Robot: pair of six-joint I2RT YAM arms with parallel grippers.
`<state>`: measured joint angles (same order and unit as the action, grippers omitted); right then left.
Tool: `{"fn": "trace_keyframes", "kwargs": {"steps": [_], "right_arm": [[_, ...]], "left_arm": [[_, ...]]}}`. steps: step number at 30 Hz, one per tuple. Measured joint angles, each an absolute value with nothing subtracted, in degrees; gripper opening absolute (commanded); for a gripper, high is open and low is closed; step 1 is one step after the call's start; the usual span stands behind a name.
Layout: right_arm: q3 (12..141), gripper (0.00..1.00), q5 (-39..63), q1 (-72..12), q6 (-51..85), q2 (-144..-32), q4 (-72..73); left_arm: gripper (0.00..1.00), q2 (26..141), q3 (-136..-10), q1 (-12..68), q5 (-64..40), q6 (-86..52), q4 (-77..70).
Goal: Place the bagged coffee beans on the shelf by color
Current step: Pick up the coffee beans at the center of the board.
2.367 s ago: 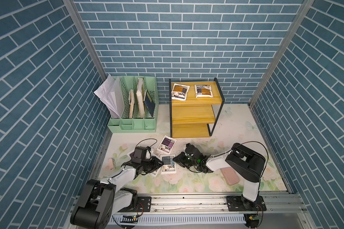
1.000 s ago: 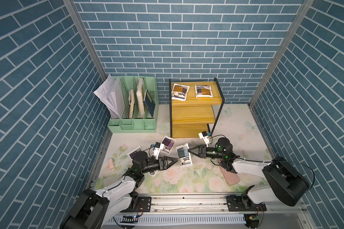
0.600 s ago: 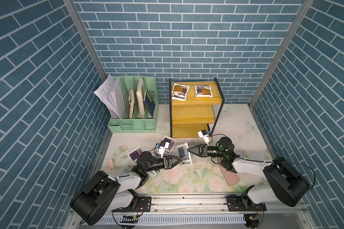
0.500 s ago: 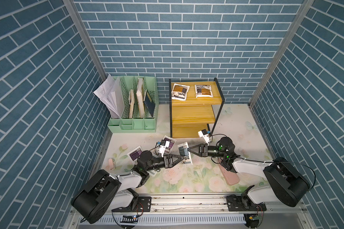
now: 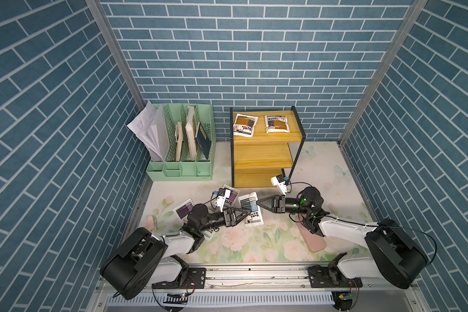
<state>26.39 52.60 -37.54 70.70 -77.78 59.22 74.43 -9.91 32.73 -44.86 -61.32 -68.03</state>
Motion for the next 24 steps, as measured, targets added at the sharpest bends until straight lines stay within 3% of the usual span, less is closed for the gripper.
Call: {"fn": "trace_keyframes", "kwargs": {"steps": [11, 24], "right_arm": [[26.09, 0.0, 52.42, -36.56, 70.17, -79.66, 57.91], [24.64, 0.0, 50.96, -35.55, 70.08, -80.79, 55.16]], "left_arm": [[0.74, 71.22, -10.5, 34.52, -46.35, -62.15, -67.29], [0.44, 68.95, -11.9, 34.65, -46.15, -60.77, -63.64]]}}
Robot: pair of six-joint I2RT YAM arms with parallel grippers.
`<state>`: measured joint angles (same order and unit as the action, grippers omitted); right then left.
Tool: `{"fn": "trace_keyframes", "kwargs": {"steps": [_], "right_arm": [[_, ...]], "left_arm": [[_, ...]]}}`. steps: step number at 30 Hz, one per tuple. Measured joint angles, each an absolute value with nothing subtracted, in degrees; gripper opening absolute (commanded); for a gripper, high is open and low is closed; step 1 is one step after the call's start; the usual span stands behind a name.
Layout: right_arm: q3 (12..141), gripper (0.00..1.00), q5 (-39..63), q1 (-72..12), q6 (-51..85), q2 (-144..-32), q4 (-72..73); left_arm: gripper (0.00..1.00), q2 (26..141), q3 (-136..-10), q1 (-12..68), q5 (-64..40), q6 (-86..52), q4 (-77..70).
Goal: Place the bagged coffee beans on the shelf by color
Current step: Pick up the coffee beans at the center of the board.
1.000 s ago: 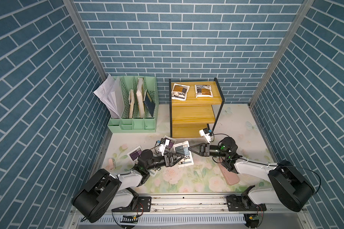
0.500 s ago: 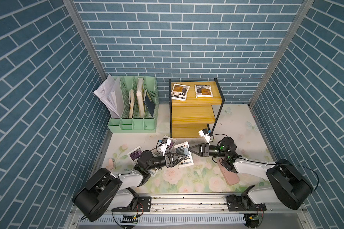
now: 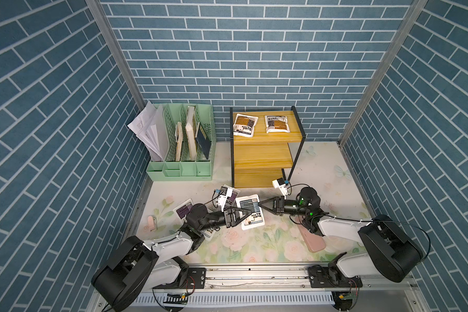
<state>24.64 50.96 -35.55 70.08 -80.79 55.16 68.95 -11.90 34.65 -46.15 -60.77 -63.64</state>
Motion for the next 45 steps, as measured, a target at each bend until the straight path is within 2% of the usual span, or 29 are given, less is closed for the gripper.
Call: {"fn": "trace_keyframes", "kwargs": {"steps": [6, 13, 19, 20, 24, 26, 31, 35, 36, 41, 45], "right_arm": [[24.64, 0.0, 50.78, -35.55, 70.08, -80.75, 55.07], [24.64, 0.0, 50.57, -35.55, 70.08, -80.58, 54.83], [24.6, 0.07, 49.89, -35.55, 70.08, -79.37, 54.61], [24.47, 0.1, 49.5, -35.53, 70.08, -79.0, 54.52], [21.93, 0.5, 45.39, -35.4, 70.28, -74.08, 53.58], [18.74, 0.61, 41.43, -35.35, 71.02, -68.64, 53.32], [10.52, 0.75, 29.17, -37.36, 74.19, -50.61, 48.51], [8.97, 0.85, 18.57, -45.95, 75.57, -42.0, 42.87], [8.43, 0.91, 15.75, -48.42, 76.25, -41.08, 42.94], [5.78, 0.94, 7.53, -52.38, 78.72, -45.19, 47.55], [10.35, 0.79, 4.69, -54.46, 79.18, -54.83, 50.46]], "left_arm": [[0.35, 69.17, -12.1, 34.65, -46.02, -60.66, -63.44], [0.3, 69.45, -12.67, 34.65, -45.82, -60.62, -62.35], [0.27, 69.54, -13.28, 34.63, -45.36, -60.62, -61.47], [0.26, 69.56, -13.37, 34.65, -45.23, -60.62, -61.36], [0.2, 70.0, -13.69, 34.61, -44.62, -62.04, -62.06], [0.15, 70.39, -13.74, 34.5, -44.27, -63.64, -63.29], [0.16, 71.26, -15.2, 34.41, -42.46, -69.69, -65.47], [0.19, 71.37, -17.3, 34.28, -40.82, -74.48, -65.73], [0.19, 71.66, -17.8, 34.17, -40.49, -76.14, -66.24], [0.19, 75.24, -19.09, 33.74, -39.66, -83.94, -68.84], [0.19, 77.49, -19.27, 33.67, -39.62, -87.7, -69.17]]}}
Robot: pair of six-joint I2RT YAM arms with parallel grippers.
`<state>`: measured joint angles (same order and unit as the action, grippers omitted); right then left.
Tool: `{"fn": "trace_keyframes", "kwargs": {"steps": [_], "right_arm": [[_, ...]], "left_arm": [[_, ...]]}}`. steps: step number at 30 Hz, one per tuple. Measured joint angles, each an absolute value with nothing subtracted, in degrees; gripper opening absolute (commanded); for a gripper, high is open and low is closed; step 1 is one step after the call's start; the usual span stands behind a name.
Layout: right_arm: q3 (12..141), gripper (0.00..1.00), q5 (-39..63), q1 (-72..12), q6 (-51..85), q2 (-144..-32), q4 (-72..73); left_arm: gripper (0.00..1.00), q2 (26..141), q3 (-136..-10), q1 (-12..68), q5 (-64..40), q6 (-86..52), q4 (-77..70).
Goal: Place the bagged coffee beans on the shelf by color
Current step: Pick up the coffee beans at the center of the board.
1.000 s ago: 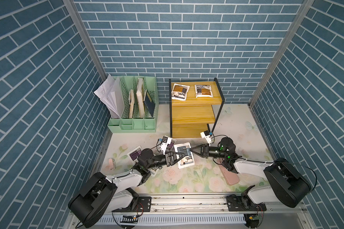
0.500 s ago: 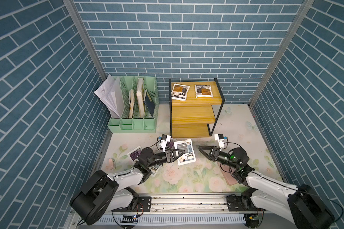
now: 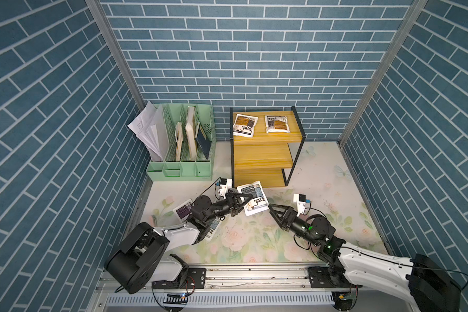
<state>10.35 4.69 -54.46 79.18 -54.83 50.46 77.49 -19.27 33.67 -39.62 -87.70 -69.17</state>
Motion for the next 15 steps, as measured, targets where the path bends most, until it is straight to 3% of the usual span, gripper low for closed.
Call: {"fn": "trace_keyframes", "kwargs": {"steps": [7, 15], "right_arm": [[16.19, 0.7, 0.49, -56.55, 80.38, -64.31, 57.6], [18.39, 0.41, -1.43, -57.58, 82.28, -70.26, 60.8]], "left_arm": [[0.19, 76.44, -21.98, 33.67, -39.57, -88.29, -66.67], [0.19, 76.44, -22.33, 33.63, -39.22, -88.27, -65.45]]}}
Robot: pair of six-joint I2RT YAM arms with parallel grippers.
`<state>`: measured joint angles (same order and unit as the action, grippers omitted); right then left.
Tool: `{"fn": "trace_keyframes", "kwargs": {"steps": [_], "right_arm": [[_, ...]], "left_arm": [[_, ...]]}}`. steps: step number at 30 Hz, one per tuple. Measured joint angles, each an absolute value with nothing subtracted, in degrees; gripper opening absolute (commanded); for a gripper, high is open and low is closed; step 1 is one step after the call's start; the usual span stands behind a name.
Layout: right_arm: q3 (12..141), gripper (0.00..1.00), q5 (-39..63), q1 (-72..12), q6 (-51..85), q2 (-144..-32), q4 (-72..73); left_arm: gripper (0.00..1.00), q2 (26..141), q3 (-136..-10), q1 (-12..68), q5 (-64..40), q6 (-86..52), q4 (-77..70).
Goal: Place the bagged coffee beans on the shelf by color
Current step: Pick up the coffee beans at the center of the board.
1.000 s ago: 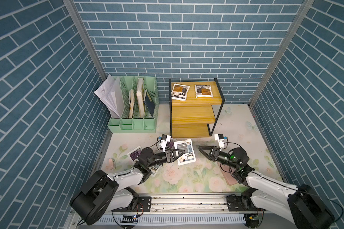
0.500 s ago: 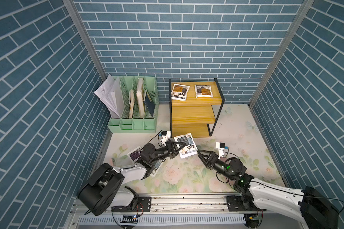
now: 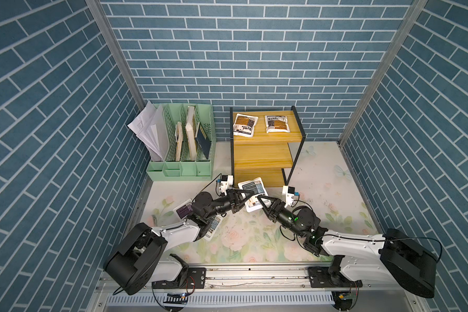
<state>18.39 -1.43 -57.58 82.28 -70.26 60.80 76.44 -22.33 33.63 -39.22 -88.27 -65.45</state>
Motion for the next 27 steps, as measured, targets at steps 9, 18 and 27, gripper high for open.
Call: {"fn": "trace_keyframes", "kwargs": {"steps": [9, 18, 27], "right_arm": [[18.48, 0.22, -2.04, -58.13, 82.65, -70.32, 62.19], [18.59, 0.13, -3.38, -58.24, 82.74, -70.3, 61.67], [22.76, 0.13, -3.7, -53.28, 82.89, -71.83, 59.07]], "left_arm": [[0.19, 76.44, -22.33, 33.61, -39.0, -88.01, -64.49], [0.69, 75.44, -22.59, 33.36, -38.7, -85.62, -61.28], [0.85, 56.77, -26.35, 23.11, -37.71, -70.87, -34.72]]}}
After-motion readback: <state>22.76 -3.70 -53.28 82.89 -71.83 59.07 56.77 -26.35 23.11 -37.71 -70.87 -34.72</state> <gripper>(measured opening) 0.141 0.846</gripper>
